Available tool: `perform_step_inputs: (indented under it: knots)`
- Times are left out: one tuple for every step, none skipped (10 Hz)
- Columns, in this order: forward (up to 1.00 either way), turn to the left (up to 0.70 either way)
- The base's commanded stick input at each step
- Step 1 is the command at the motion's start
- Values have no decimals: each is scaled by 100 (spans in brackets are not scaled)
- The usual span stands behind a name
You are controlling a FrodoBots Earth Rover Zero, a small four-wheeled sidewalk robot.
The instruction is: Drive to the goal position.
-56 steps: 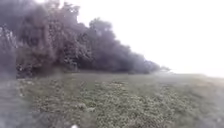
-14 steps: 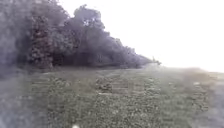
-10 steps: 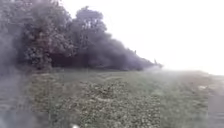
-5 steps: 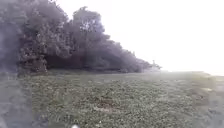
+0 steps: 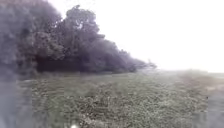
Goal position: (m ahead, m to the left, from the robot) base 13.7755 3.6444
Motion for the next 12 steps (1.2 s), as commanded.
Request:
perform_step_inputs:
  knots:
    - [60, -15]
    - [60, -15]
    - [60, -15]
    - [60, -8]
    - [60, -4]
    - [60, 0]
    - [60, 0]
    - [60, 0]
    - [60, 0]
    - [60, 0]
    - [60, 0]
    - [60, 0]
